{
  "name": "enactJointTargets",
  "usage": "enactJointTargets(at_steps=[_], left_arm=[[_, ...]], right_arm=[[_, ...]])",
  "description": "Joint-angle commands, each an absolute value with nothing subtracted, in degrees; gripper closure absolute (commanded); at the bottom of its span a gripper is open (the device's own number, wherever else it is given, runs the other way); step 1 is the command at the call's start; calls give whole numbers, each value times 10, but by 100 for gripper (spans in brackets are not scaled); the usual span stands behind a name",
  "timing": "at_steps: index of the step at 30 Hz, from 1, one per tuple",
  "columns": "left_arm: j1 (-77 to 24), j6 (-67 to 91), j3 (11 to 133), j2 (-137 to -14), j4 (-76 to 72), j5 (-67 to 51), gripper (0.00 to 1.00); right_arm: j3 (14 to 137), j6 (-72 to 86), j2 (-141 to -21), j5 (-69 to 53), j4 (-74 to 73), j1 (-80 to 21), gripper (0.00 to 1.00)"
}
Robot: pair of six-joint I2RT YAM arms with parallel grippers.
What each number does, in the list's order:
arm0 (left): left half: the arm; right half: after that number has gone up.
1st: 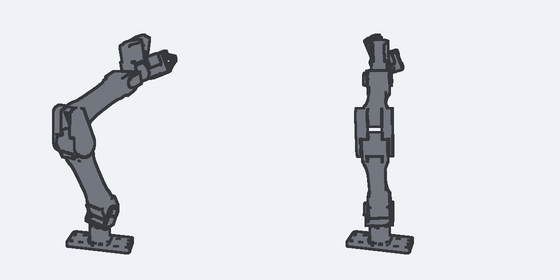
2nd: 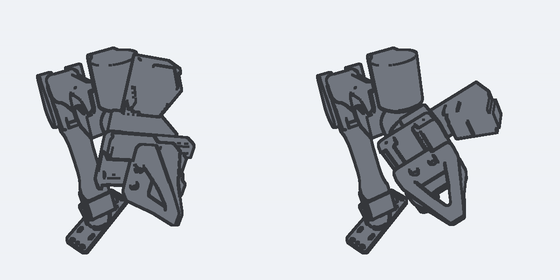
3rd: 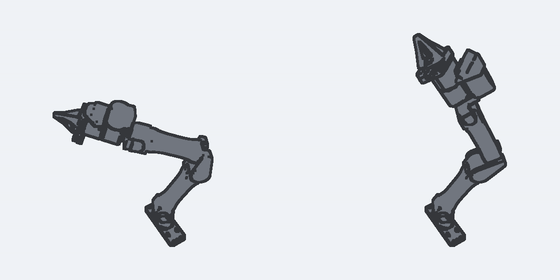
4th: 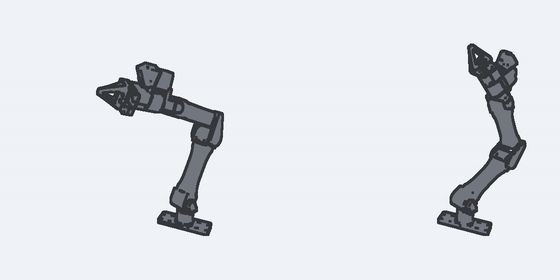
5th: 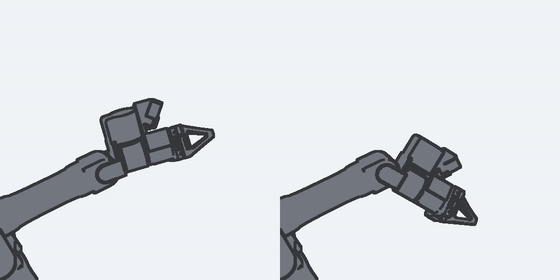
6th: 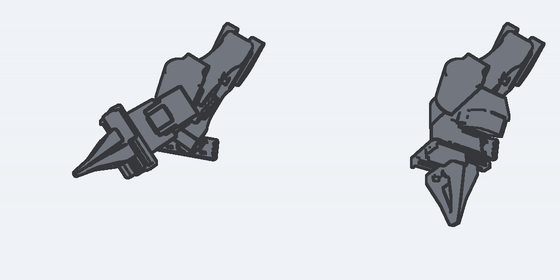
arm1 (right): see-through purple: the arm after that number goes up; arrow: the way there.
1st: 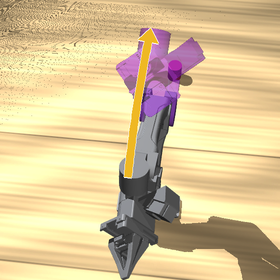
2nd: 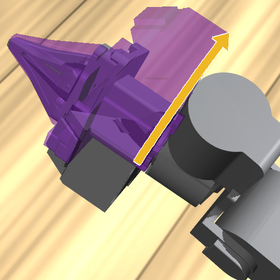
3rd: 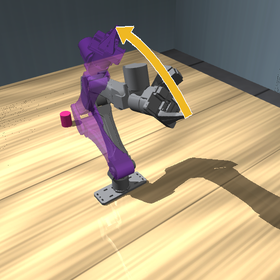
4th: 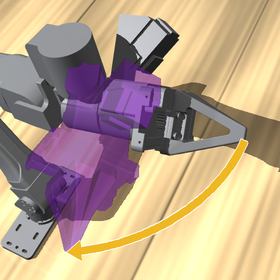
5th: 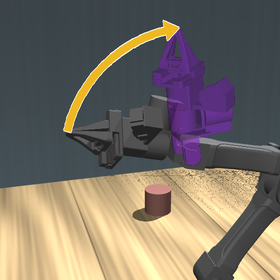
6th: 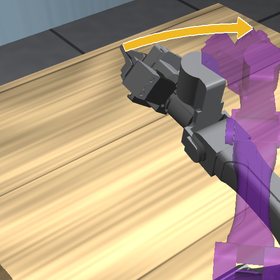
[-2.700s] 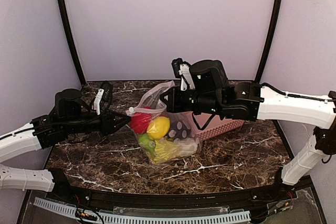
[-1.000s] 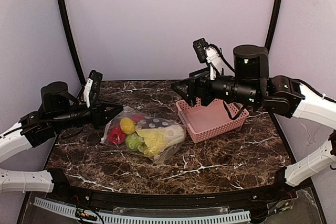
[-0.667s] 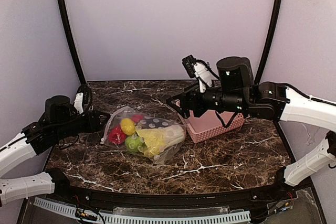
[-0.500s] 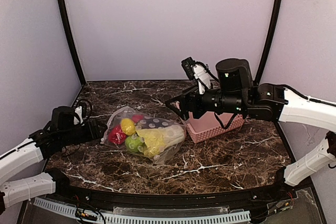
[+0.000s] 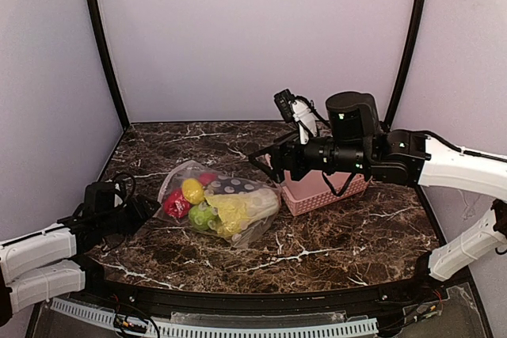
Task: Place the food in the zip-top bag and seal the zipper
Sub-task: Pick up the zipper food storage bag at the center of the board.
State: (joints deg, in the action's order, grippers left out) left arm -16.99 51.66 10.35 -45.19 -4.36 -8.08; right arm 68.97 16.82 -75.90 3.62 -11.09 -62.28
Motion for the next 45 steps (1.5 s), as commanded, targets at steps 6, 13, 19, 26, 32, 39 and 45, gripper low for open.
enactJointTargets(at_steps=[6, 13, 19, 26, 32, 39, 45], left_arm=[[-162, 583, 57, -468, -150, -118, 40], [-159, 603, 54, -520, -212, -139, 51], [-159, 603, 58, -537, -229, -144, 59], [-159, 575, 76, -522, -227, -136, 99], [-159, 442, 195, -497, -155, -171, 99], [-160, 285, 368, -553, -59, -331, 99], [-173, 211, 513, -610, 13, -461, 99]], right_arm=[[690, 173, -757, 22, -82, -613, 14], [687, 176, -753, 23, -80, -612, 14], [686, 177, -745, 29, -81, -612, 14], [685, 176, -743, 33, -81, -612, 14], [683, 171, -733, 37, -82, -612, 14], [678, 168, -718, 47, -83, -612, 14], [686, 144, -699, 43, -88, -612, 12]])
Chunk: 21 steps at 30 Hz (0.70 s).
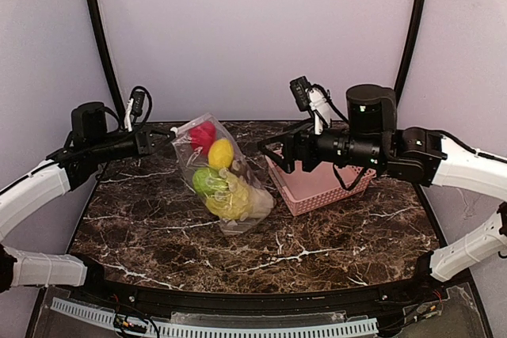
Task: Place the food in the zip-top bag and seal the zipper
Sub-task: Pick up the zipper food storage bag at the center of the board.
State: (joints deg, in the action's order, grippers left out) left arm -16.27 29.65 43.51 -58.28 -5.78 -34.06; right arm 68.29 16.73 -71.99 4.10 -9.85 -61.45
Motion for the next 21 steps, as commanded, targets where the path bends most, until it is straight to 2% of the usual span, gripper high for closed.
enactJointTargets(at_steps=[1, 5, 10, 16, 21], left_arm=[[-178, 185, 552, -617, 31, -478, 99], [-228, 97, 664, -657, 146, -513, 99], [-278, 27, 753, -694, 245, -553, 99], [-290, 16, 760, -696, 256, -581, 99], [-291, 5, 745, -686, 255, -578, 99]], right_arm=[[690, 130, -698, 40, -93, -612, 11], [703, 61, -690, 5, -105, -610, 3], [740, -16, -705, -61, -142, -602, 1], [769, 36, -708, -37, -145, -552, 1], [756, 42, -718, -76, -140, -542, 1]])
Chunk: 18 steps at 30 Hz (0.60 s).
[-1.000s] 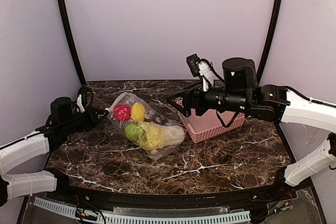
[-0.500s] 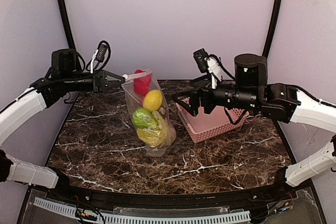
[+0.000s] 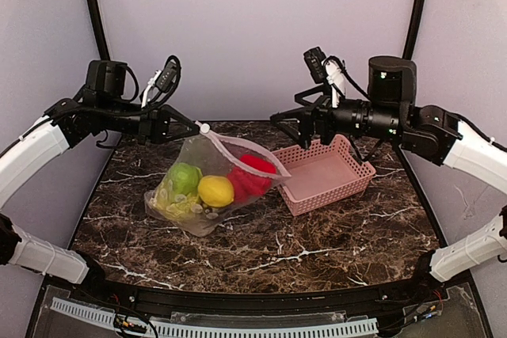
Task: Place the food in the zip-top bag and seal the zipper
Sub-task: Pick up the zipper food storage bag at the center of the board.
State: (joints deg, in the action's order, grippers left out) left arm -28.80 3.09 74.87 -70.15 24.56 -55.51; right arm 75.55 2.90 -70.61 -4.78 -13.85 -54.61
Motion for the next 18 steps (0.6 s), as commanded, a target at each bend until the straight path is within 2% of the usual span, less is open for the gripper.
enactJointTargets(at_steps=[1, 6, 13, 18], left_arm=[[-291, 4, 741, -685, 255, -580, 99], [-291, -19, 732, -676, 264, -588, 99], [-291, -26, 729, -671, 281, -584, 99], [-291, -29, 729, -668, 285, -581, 99]], right_arm=[[758, 44, -726, -77, -149, -539, 1], [767, 63, -776, -93, -181, -512, 1], [740, 52, -802, -215, -180, -488, 5], [733, 38, -823, -251, -177, -486, 9]])
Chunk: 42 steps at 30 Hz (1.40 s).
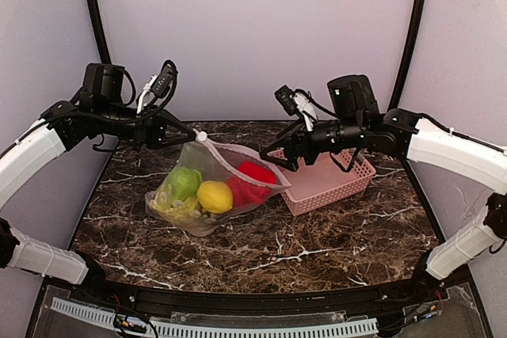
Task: Place the food in the zip-top bag and seal the zipper
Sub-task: Pick up the zipper food storage bag at the center of the board, then pass from the left arm to the right
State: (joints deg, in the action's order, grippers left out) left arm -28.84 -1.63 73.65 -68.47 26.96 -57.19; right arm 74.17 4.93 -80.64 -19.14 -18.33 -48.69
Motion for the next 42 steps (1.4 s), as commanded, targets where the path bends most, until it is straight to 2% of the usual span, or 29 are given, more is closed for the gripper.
enactJointTargets(at_steps=[1, 5, 8, 9, 10, 12, 13, 14, 21, 29, 34, 36, 37, 38, 39, 41, 42], left_arm=[[-291, -28, 728, -668, 285, -581, 99], [-291, -27, 728, -669, 285, -585, 99], [-291, -26, 726, -665, 285, -583, 99], [-291, -26, 726, -665, 285, -583, 99], [-291, -26, 725, -663, 285, -581, 99], [-291, -26, 725, -659, 286, -574, 99], [-291, -27, 724, -657, 286, -564, 99], [-291, -26, 723, -651, 284, -557, 99], [-291, 4, 691, -625, 229, -493, 99], [-292, 59, 661, -665, 142, -551, 99], [-303, 72, 638, -675, 111, -564, 99], [-303, 81, 615, -672, 87, -565, 93], [-303, 87, 597, -669, 65, -566, 81], [-303, 102, 587, -668, 53, -573, 75], [-303, 109, 570, -668, 32, -577, 63], [-304, 124, 554, -672, 20, -591, 49], [-305, 127, 550, -673, 19, -602, 47]], right_arm=[[733, 34, -828, -260, -175, -486, 10], [735, 22, -853, -240, -171, -486, 12], [745, 15, -875, -233, -174, -484, 20], [749, 14, -881, -237, -175, -483, 28], [753, 15, -886, -246, -178, -483, 41], [765, 17, -888, -266, -186, -484, 74], [771, 22, -885, -268, -196, -485, 89], [778, 27, -879, -269, -209, -484, 100], [797, 61, -780, -327, -299, -486, 100], [759, 87, -751, -379, -326, -485, 100], [751, 117, -765, -362, -315, -482, 100], [751, 132, -772, -362, -304, -479, 100], [751, 137, -777, -364, -298, -477, 100], [751, 140, -781, -366, -294, -475, 100], [752, 144, -784, -367, -290, -473, 100], [753, 152, -791, -373, -283, -468, 100], [753, 156, -794, -372, -282, -466, 100]])
